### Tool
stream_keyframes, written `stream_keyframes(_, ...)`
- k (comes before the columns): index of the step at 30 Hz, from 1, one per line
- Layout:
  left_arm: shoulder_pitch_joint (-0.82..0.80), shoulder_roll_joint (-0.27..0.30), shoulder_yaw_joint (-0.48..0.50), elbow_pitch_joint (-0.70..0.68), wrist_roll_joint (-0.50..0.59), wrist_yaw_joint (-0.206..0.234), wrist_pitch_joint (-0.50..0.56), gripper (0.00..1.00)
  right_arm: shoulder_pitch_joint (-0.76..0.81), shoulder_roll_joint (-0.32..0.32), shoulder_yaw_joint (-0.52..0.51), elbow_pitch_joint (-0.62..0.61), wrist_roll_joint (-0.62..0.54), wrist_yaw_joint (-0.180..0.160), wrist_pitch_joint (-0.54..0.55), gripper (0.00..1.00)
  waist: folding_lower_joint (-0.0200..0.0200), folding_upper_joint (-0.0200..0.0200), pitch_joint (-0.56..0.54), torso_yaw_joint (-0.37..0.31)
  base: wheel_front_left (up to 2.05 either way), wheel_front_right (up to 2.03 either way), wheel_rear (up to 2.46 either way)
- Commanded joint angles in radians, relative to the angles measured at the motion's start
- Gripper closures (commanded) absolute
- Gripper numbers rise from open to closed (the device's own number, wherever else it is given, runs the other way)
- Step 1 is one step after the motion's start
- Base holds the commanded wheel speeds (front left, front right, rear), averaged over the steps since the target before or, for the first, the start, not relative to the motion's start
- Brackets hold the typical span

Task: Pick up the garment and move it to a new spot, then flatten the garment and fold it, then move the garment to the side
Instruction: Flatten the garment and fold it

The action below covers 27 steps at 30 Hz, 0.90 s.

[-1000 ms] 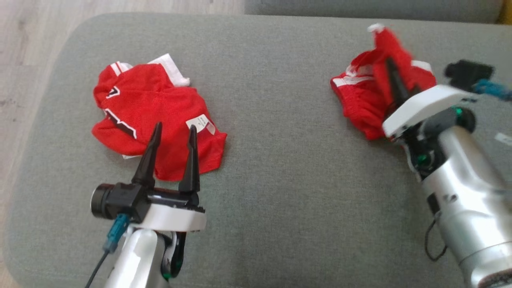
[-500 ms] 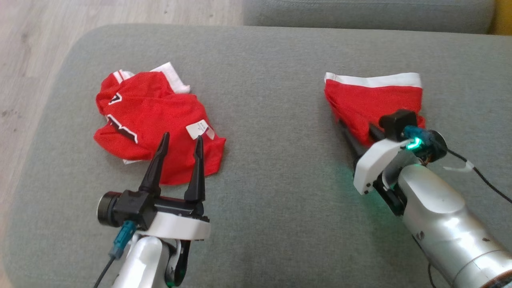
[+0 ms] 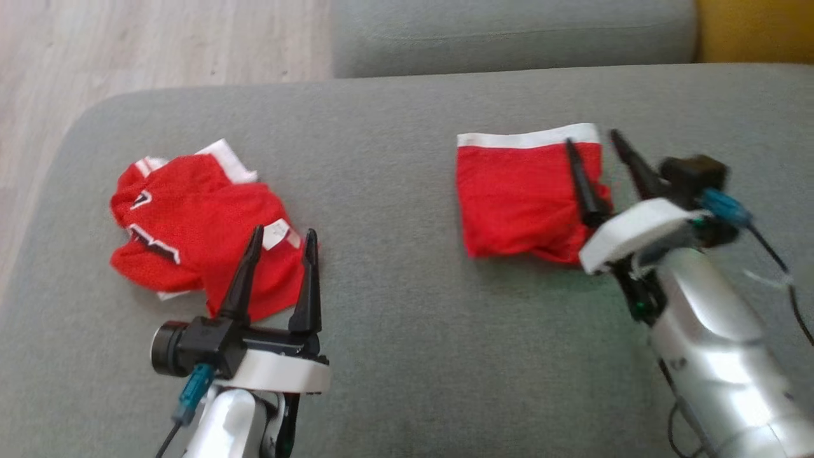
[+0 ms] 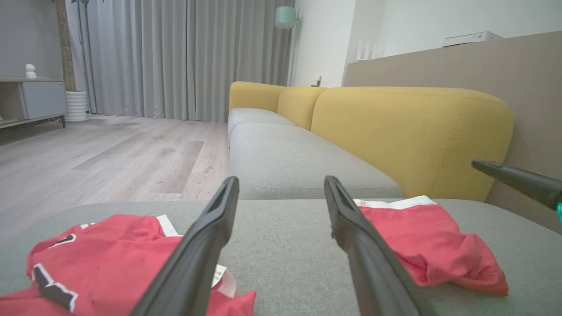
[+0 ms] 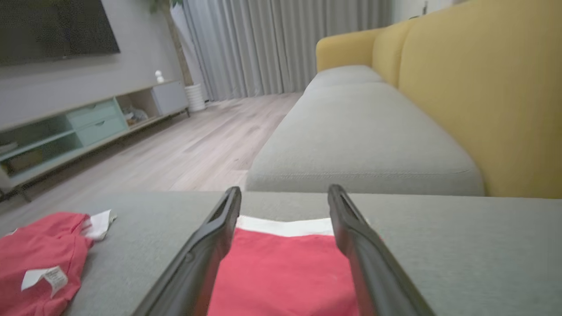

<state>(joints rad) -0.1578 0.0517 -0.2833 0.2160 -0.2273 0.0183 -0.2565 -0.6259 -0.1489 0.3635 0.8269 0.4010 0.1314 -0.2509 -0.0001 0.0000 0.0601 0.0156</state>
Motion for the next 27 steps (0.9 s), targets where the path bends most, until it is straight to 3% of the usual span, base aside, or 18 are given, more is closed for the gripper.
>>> stream_keyframes(1, -0.024, 0.009, 0.045, -0.040, 0.007, 0.007, -0.005, 0.00, 0.045, 0.000, -0.040, -0.068, -0.034, -0.001, -0.011, 0.00, 0.0001, 0.0000, -0.014, -0.022, 0.00, 0.00, 0.00)
stream_keyframes(8, 0.001, 0.008, 0.072, -0.055, 0.009, 0.011, -0.005, 0.00, 0.263, 0.074, -0.266, -0.322, -0.199, -0.001, -0.011, 0.00, 0.0001, 0.0000, -0.008, -0.064, 0.00, 0.00, 0.00)
stream_keyframes(17, -0.013, 0.005, 0.075, -0.062, 0.020, -0.005, -0.005, 0.00, 0.339, 0.098, -0.301, -0.444, -0.237, -0.001, -0.011, 0.00, 0.0001, 0.0000, 0.055, -0.064, 0.00, 0.00, 0.00)
stream_keyframes(18, -0.020, 0.004, 0.074, -0.063, 0.021, -0.008, -0.005, 0.00, 0.331, 0.098, -0.297, -0.445, -0.230, -0.001, -0.011, 0.18, 0.0001, 0.0000, 0.066, -0.059, 0.00, 0.00, 0.00)
stream_keyframes(19, -0.027, 0.004, 0.072, -0.063, 0.023, -0.011, -0.005, 0.00, 0.320, 0.098, -0.299, -0.442, -0.225, -0.001, -0.011, 0.96, 0.0001, 0.0000, 0.078, -0.052, 0.00, 0.00, 0.00)
stream_keyframes(20, -0.035, 0.003, 0.069, -0.063, 0.025, -0.014, -0.005, 0.00, 0.306, 0.098, -0.304, -0.437, -0.215, -0.001, -0.011, 1.00, 0.0001, 0.0000, 0.093, -0.043, 0.00, 0.00, 0.00)
stream_keyframes(27, -0.097, 0.001, 0.045, -0.060, 0.026, -0.026, -0.005, 0.00, 0.137, 0.098, -0.341, -0.344, -0.255, -0.001, 0.029, 1.00, 0.0001, 0.0000, 0.199, 0.036, 0.00, 0.00, 0.00)
